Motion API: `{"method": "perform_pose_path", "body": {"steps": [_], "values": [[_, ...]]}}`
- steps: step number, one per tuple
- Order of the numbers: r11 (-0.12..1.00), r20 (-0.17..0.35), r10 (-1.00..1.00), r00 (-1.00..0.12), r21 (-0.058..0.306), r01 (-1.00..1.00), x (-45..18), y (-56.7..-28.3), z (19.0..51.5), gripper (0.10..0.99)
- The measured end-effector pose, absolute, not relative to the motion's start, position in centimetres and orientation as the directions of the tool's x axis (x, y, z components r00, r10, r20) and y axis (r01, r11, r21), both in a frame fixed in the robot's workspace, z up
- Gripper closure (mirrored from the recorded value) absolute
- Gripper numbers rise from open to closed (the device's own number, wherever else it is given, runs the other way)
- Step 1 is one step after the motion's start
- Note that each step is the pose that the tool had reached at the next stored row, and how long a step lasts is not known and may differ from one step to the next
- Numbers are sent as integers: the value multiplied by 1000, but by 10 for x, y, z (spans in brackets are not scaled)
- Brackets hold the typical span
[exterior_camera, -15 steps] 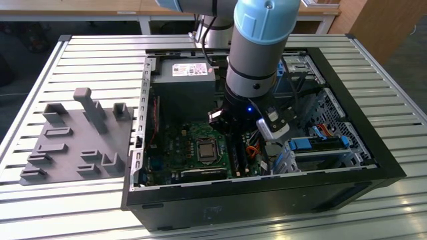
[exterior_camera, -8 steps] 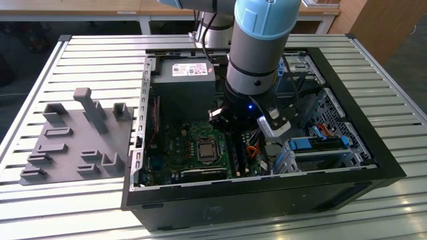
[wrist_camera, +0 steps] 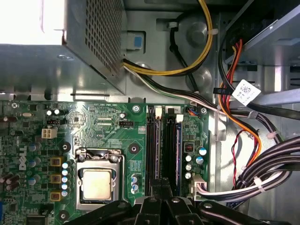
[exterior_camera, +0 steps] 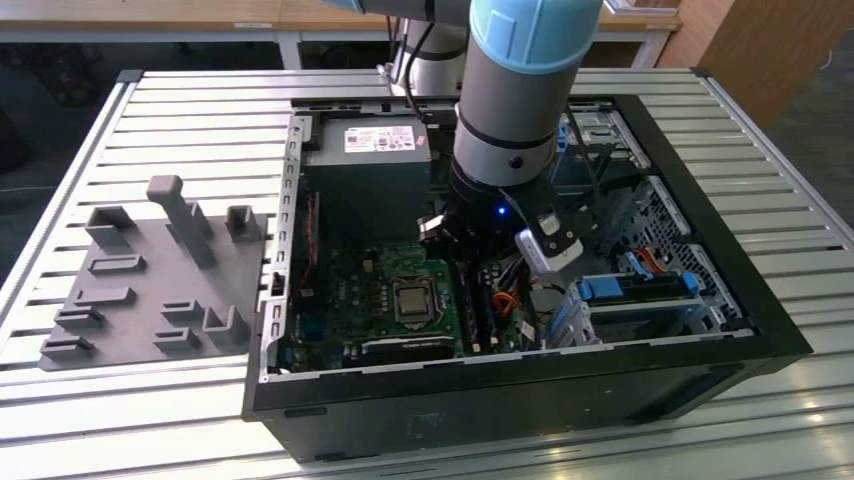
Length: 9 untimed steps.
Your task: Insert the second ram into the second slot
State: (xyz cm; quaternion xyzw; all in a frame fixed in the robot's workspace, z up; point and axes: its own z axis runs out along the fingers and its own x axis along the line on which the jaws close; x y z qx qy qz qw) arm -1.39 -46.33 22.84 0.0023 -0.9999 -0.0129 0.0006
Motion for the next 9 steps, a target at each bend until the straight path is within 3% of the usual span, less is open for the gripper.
{"method": "perform_pose_path", "body": {"steps": [9], "values": [[1000, 1, -5, -1000, 26, -5, -14, -463, 223, 980]]}}
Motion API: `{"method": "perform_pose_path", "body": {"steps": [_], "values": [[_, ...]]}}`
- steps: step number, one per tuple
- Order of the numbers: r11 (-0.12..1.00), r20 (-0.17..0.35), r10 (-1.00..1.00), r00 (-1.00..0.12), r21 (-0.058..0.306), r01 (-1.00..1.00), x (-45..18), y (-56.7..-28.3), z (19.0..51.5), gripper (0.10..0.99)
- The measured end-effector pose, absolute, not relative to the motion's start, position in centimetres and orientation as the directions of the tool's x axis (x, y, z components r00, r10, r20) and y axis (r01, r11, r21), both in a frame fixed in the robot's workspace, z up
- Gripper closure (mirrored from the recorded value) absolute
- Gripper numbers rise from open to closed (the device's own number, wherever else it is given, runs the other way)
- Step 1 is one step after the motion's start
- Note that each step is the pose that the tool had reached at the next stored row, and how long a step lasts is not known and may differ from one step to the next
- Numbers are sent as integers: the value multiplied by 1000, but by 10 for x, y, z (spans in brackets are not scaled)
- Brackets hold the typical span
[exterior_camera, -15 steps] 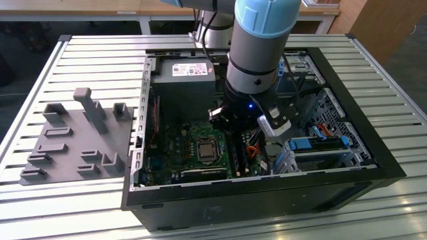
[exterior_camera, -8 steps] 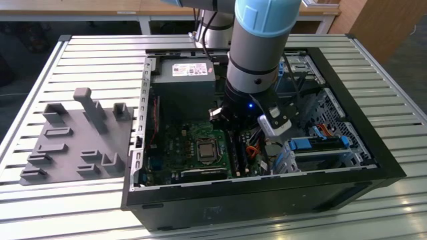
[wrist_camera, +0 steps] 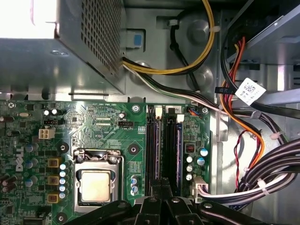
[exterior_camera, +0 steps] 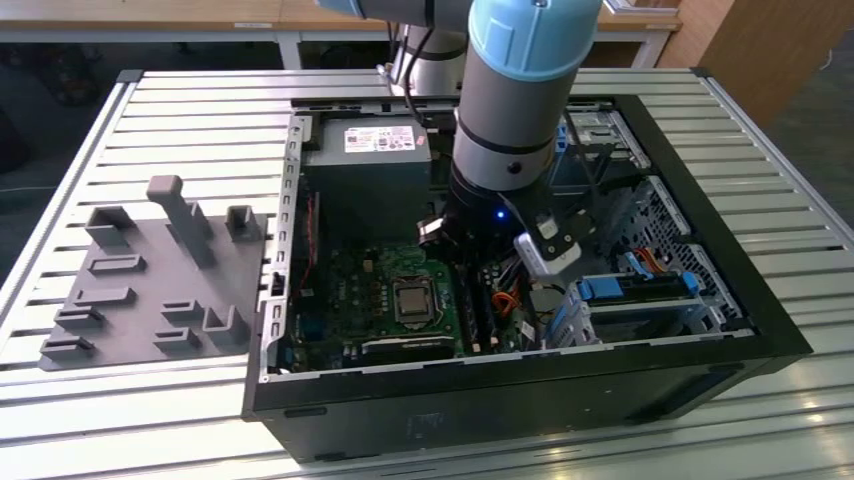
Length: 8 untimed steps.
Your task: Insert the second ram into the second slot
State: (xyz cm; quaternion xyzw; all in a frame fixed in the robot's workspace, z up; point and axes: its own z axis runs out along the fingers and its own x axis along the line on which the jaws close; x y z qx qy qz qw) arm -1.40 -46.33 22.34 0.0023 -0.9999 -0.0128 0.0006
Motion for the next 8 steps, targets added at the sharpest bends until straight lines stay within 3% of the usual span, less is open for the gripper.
{"method": "perform_pose_path", "body": {"steps": [8], "values": [[1000, 1, -5, -1000, 25, -5, -14, -463, 218, 980]]}}
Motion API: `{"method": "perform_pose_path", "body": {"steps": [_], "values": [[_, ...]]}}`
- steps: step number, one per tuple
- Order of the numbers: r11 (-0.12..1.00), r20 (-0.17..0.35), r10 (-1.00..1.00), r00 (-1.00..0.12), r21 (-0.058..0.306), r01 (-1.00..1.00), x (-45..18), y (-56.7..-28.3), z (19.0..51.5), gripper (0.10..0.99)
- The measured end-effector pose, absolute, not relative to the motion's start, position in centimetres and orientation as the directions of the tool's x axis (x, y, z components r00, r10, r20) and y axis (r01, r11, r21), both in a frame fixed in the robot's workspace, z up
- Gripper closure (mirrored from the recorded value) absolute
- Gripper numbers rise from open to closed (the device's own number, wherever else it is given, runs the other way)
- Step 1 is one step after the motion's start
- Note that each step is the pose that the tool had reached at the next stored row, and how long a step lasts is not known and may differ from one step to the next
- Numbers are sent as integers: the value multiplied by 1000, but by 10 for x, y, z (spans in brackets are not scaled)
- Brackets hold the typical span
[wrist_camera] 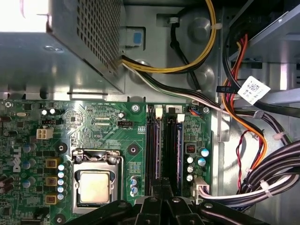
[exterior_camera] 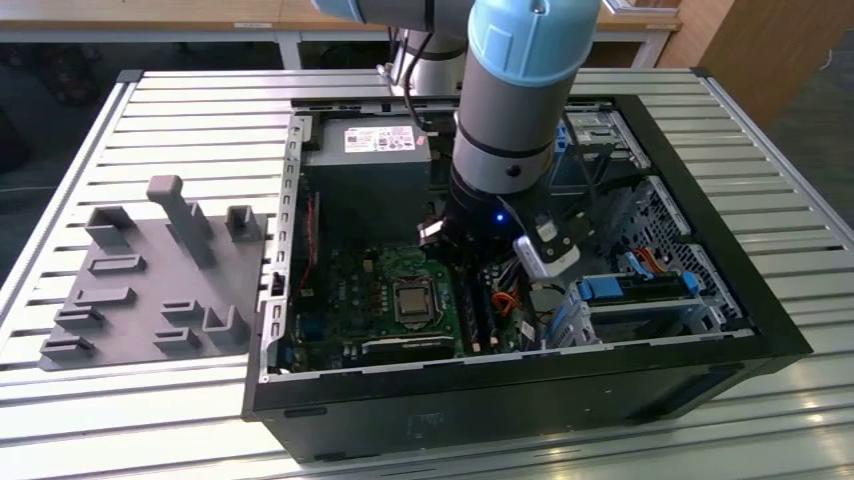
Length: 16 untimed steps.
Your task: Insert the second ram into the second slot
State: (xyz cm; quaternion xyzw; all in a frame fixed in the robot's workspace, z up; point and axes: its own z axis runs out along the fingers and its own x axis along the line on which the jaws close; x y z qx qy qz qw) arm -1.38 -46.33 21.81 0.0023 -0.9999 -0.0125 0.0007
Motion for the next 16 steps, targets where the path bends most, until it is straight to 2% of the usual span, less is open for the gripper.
{"method": "perform_pose_path", "body": {"steps": [5, 16], "values": [[1000, 1, -4, -1000, 26, -4, -14, -463, 216, 980], [1000, 1, -5, -1000, 26, -5, -14, -463, 234, 980]]}}
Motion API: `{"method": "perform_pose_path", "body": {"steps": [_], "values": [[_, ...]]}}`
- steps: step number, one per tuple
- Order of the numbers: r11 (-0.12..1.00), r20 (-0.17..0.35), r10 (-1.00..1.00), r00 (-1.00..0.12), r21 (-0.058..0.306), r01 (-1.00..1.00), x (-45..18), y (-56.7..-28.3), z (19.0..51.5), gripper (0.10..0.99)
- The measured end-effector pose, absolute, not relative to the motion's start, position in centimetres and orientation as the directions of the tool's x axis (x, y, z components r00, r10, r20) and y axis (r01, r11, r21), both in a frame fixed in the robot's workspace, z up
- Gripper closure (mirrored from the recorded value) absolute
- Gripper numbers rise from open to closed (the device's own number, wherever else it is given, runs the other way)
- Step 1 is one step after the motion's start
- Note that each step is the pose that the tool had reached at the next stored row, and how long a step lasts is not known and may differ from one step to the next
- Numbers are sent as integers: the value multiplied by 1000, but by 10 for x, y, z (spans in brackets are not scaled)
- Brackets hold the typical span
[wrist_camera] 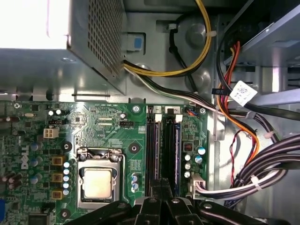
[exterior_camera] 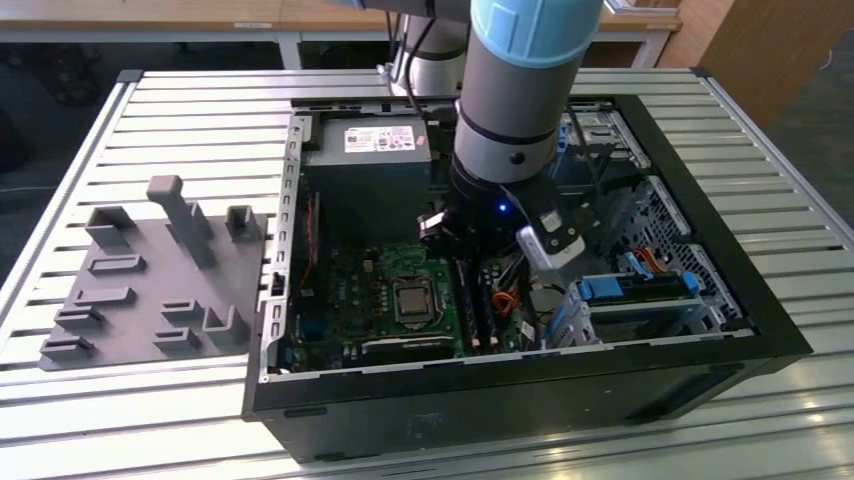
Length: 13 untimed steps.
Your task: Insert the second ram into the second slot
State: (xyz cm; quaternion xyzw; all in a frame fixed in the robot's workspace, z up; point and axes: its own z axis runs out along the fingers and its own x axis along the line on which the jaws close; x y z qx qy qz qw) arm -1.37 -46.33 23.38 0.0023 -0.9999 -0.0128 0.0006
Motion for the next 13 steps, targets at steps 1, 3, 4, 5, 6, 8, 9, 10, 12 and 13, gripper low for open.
{"method": "perform_pose_path", "body": {"steps": [1, 3, 4, 5, 6, 8, 9, 10, 12, 13], "values": [[1000, 1, -4, -1000, 25, -4, -14, -463, 235, 980], [1000, 1, -5, -1000, 26, -5, -14, -463, 236, 980], [1000, 1, -5, -1000, 26, -5, -14, -463, 237, 980], [1000, 1, -5, -1000, 26, -5, -14, -463, 238, 980], [1000, 1, -5, -1000, 26, -5, -14, -463, 238, 980], [1000, 1, -5, -1000, 26, -5, -14, -463, 240, 980], [1000, 1, -5, -1000, 26, -5, -14, -463, 241, 980], [1000, 1, -5, -1000, 26, -5, -14, -463, 242, 980], [1000, 1, -5, -1000, 26, -5, -14, -463, 243, 980], [1000, 1, -5, -1000, 26, -5, -14, -463, 243, 980]]}}
